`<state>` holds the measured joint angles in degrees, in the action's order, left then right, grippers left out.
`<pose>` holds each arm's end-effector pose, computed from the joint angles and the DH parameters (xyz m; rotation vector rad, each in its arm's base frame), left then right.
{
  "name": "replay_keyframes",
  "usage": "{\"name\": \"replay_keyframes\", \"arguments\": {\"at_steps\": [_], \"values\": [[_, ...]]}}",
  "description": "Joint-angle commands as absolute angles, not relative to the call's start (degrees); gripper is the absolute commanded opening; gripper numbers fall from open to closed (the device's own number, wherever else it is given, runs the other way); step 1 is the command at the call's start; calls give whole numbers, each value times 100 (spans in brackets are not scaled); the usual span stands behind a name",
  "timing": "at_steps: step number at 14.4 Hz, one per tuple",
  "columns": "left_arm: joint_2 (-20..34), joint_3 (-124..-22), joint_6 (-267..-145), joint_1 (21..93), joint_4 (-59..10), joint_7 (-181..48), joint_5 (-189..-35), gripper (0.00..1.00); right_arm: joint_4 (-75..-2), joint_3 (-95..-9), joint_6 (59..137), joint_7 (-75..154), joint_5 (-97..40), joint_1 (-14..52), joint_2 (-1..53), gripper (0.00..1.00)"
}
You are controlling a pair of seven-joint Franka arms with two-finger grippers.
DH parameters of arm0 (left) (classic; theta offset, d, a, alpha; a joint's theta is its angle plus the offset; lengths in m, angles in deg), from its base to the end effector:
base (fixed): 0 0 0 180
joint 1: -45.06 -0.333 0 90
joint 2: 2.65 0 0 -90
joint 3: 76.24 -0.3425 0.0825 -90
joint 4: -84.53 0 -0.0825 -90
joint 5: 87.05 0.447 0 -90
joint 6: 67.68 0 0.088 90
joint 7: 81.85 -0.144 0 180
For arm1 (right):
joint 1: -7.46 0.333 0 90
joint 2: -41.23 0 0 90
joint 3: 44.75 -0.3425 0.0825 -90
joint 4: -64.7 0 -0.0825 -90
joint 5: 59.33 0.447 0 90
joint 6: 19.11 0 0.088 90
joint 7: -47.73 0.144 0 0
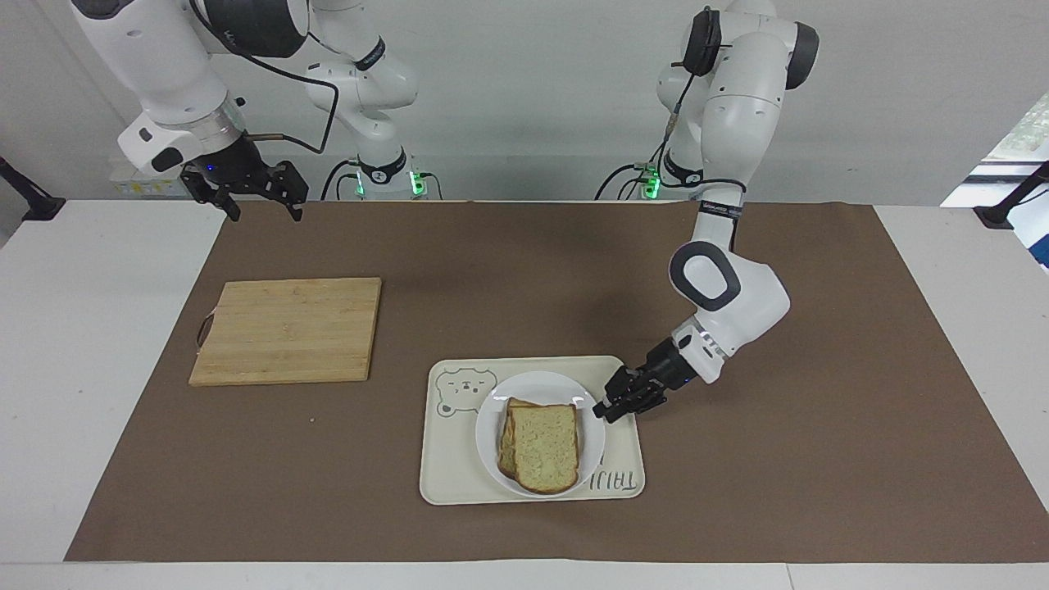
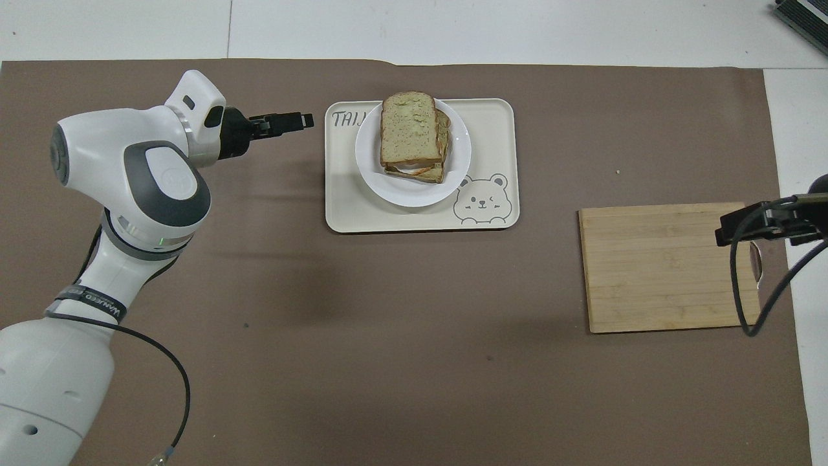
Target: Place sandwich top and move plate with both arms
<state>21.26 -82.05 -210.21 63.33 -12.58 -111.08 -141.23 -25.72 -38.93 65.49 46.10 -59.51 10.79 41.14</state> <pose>0.7550 -0.1895 0.3585 2.4760 -0.1003 0.5776 0.6029 -0.0267 0.6016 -3.1369 0.0238 0.1620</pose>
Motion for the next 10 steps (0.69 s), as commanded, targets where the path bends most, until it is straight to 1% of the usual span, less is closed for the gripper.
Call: {"name": "replay_keyframes", "arguments": {"at_steps": [1, 3, 7, 10], "values": [[1687, -8554, -20534, 6352, -1453, -10893, -13122, 100, -2495, -3913, 6561, 4677, -5828, 1045, 4061, 100], [1371, -8870, -19797, 6361, -1409, -10674, -12225, 100, -2495, -3913, 6561, 4677, -5828, 1045, 4070, 100], [598, -9047, -18469, 6334, -1102, -9883, -10177, 100, -2495, -3913, 6561, 4677, -5828, 1045, 4070, 100], [210, -9275, -17336, 6343, -628, -9838, -9604, 100, -2495, -3913, 6561, 4677, -5828, 1045, 4061, 100]]}}
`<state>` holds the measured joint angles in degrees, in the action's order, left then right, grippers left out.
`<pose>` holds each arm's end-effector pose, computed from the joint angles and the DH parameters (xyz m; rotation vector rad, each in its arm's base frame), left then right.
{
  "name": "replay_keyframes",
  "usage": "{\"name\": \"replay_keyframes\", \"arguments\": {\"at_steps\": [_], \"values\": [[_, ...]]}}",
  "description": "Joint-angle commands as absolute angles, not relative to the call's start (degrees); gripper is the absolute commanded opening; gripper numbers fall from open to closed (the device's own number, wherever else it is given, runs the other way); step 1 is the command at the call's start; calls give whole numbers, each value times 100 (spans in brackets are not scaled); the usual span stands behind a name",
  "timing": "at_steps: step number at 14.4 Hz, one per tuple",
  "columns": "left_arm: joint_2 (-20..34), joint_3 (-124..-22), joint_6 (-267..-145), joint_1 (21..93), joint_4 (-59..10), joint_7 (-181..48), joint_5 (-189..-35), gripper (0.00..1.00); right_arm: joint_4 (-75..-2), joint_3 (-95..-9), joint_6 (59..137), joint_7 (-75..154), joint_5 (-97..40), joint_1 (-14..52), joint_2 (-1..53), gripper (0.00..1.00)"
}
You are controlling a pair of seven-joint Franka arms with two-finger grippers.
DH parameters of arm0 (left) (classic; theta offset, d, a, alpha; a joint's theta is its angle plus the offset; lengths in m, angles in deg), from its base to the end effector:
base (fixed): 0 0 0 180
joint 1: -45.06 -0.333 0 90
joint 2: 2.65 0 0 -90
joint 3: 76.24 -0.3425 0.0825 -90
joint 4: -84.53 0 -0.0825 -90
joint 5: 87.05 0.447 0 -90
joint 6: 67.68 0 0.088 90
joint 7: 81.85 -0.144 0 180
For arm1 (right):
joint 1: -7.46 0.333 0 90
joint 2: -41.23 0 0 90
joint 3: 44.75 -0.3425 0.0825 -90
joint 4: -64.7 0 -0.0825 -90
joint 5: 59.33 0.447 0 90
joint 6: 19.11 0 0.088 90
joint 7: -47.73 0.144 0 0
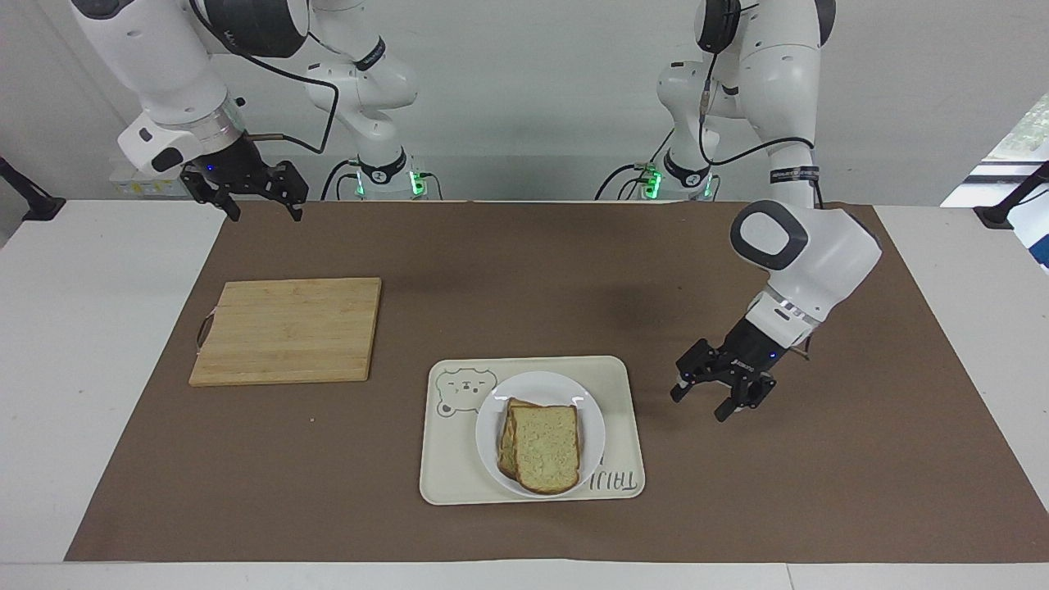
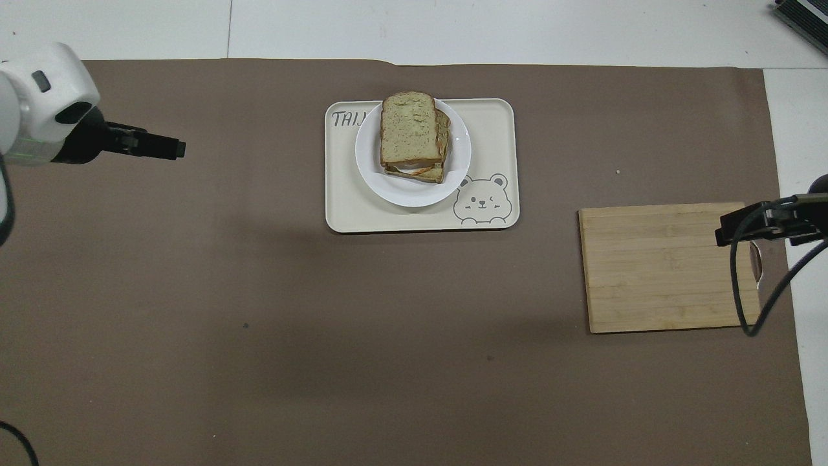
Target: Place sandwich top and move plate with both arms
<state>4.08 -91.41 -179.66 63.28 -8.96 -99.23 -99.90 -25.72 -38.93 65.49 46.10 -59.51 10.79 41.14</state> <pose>0.6891 -0.0669 0.5468 2.9309 -0.4419 0.3439 0.6029 -0.0267 0.6016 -3.1369 0.0238 0.1620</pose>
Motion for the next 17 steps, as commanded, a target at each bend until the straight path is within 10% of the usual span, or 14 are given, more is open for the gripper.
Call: {"name": "replay_keyframes", "arguments": {"at_steps": [1, 10, 17], "values": [[79, -9285, -16976, 6343, -374, -9838, -9323, 100, -2495, -3913, 6561, 4677, -5828, 1045, 4070, 100], [-722, -9197, -15681, 6221, -169, -9846, -8793, 100, -2495, -3913, 6561, 4677, -5828, 1045, 4061, 100], [-731, -7413, -15425, 4515, -240, -9855, -8855, 100, -2495, -3913, 6561, 4677, -5828, 1045, 4070, 100]]}}
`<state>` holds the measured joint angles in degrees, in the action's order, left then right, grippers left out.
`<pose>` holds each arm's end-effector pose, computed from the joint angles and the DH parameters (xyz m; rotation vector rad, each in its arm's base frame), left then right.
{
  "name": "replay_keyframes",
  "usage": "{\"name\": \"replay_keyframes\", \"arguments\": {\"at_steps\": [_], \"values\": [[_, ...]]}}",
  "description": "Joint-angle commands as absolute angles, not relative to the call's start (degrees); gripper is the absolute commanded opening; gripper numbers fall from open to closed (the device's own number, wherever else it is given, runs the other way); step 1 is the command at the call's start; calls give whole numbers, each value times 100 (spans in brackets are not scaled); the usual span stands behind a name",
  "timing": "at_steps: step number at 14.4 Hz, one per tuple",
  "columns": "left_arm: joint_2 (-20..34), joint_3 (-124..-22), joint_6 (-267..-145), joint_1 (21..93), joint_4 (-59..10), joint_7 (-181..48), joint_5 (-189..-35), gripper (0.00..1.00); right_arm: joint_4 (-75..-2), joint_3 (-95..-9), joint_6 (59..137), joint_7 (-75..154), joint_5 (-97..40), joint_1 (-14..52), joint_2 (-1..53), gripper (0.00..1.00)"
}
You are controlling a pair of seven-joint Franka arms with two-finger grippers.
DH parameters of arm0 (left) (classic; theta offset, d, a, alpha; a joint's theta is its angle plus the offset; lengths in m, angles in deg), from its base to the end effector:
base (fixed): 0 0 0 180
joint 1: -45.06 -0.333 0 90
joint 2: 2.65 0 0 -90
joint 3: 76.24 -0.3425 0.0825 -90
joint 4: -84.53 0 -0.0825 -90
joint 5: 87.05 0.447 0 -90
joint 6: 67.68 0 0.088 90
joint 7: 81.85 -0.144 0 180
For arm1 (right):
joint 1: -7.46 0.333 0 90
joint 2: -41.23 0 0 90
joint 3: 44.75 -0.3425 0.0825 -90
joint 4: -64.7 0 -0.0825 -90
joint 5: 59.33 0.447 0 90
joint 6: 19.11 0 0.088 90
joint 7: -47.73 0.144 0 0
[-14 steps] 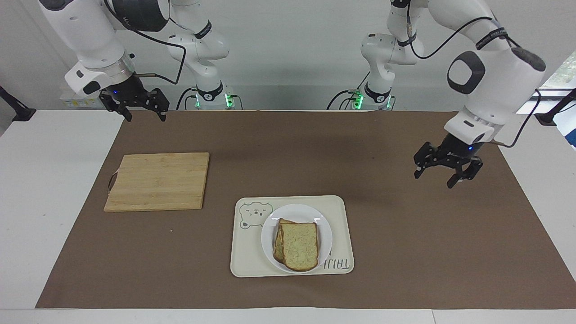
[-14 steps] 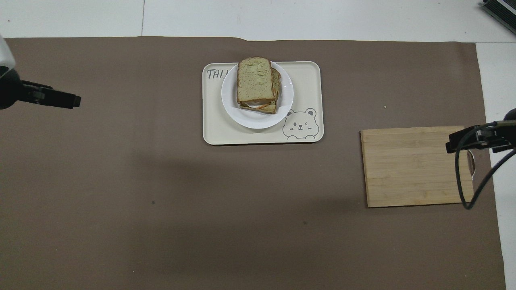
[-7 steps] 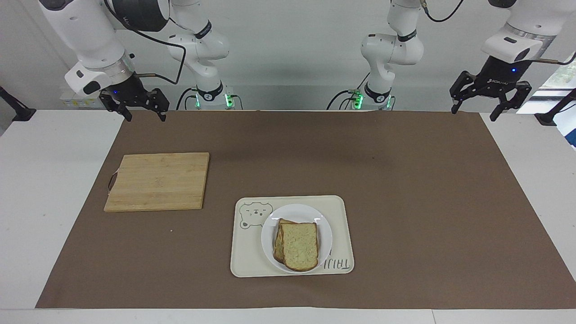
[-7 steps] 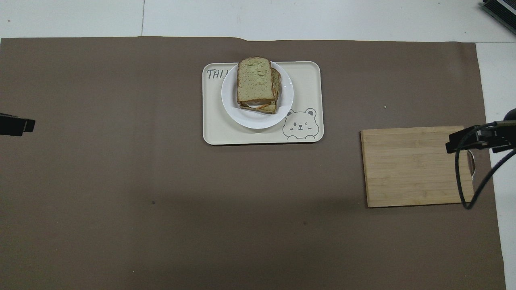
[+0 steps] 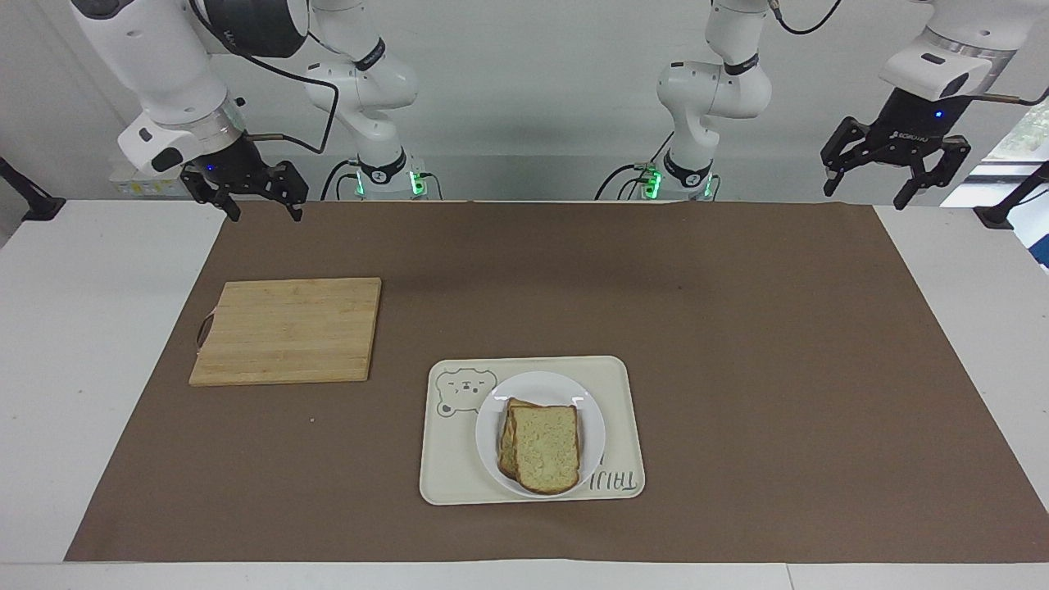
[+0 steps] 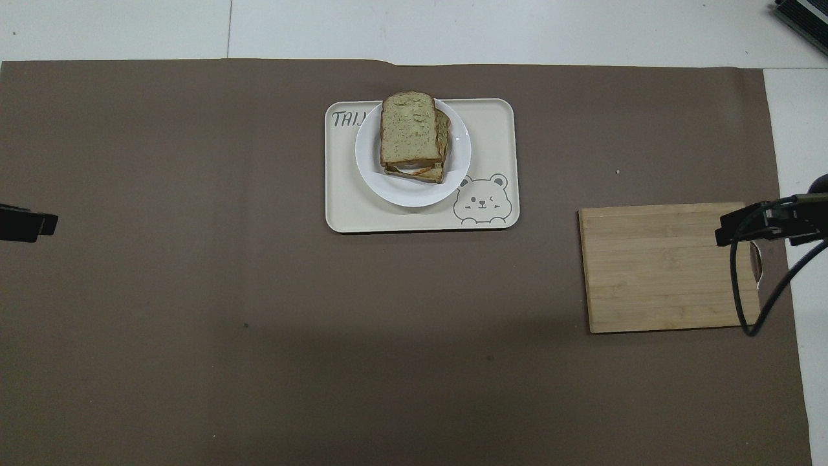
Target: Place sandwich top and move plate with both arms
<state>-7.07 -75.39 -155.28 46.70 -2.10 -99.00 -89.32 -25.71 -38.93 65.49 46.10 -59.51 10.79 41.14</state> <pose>0.5879 -0.0318 0.6882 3.0653 -0.5361 0.1529 0.6029 -0.0267 0.6017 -3.1369 0.0238 0.1617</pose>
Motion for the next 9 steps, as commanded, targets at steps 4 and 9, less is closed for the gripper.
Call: {"name": "replay_keyframes", "arguments": {"at_steps": [4, 9], "values": [[-442, -7430, -14978, 4489, 216, -9855, -8872, 100, -2495, -3913, 6561, 4677, -5828, 1045, 4061, 100], [-476, -7430, -14951, 4427, 200, -9838, -8820, 100, -2495, -3913, 6561, 4677, -5828, 1045, 4061, 100]]}}
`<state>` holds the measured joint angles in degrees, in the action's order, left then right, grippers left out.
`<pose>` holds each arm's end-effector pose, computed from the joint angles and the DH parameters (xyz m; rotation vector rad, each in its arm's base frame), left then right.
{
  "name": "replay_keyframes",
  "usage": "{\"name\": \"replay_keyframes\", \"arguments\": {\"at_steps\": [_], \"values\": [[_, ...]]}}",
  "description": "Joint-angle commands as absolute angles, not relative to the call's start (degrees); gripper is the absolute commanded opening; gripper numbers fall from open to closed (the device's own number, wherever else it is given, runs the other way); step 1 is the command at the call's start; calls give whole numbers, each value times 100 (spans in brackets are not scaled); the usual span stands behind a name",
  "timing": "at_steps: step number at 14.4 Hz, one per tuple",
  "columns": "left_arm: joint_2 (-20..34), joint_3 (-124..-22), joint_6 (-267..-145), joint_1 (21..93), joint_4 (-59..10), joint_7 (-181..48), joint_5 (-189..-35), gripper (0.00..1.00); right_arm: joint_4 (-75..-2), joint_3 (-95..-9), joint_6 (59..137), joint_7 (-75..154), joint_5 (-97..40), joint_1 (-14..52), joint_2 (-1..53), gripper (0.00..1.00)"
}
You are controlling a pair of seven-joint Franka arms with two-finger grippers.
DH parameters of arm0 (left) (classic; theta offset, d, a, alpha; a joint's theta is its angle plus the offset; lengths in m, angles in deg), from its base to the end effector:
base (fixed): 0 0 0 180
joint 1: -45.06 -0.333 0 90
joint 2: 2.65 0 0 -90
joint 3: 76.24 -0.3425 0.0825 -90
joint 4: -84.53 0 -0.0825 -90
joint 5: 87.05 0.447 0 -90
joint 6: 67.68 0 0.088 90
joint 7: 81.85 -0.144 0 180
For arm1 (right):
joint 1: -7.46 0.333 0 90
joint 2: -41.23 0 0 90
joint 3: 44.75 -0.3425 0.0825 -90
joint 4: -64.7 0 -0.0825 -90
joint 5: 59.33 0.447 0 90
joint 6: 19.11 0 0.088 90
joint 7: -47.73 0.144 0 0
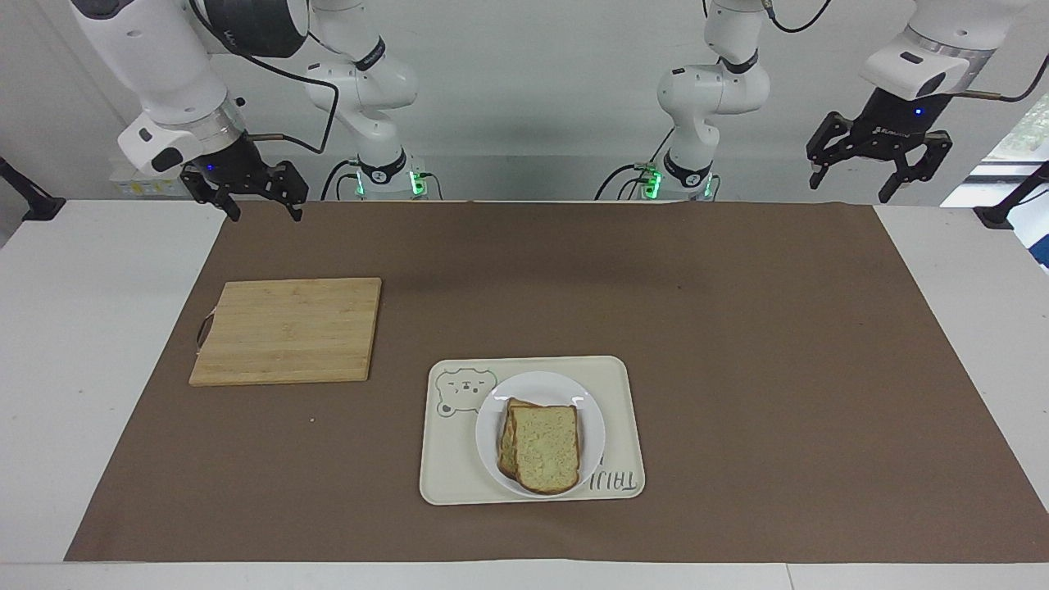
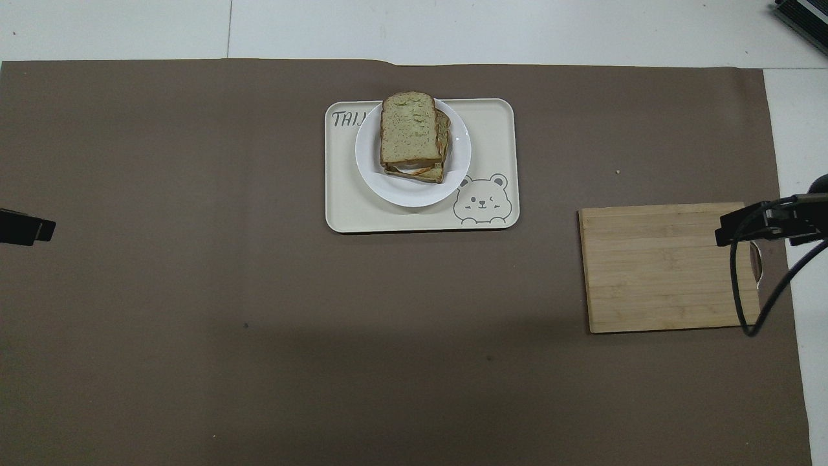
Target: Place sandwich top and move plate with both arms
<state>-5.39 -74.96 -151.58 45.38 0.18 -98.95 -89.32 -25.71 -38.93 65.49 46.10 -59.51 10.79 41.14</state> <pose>0.5895 -0.0229 0.6856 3.0658 -0.5126 0.0696 0.6029 -0.0267 0.6017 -3.1369 0.0238 0.1617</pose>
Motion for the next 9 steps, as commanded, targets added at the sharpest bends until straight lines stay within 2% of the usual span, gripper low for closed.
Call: {"name": "replay_keyframes", "arguments": {"at_steps": [1, 9], "values": [[-494, -7430, -14942, 4427, 183, -9838, -8811, 100, -2495, -3913, 6561, 4677, -5828, 1045, 4061, 100], [-345, -7430, -14942, 4444, 244, -9838, -8802, 100, -2495, -3913, 6561, 4677, -5828, 1045, 4061, 100]]}}
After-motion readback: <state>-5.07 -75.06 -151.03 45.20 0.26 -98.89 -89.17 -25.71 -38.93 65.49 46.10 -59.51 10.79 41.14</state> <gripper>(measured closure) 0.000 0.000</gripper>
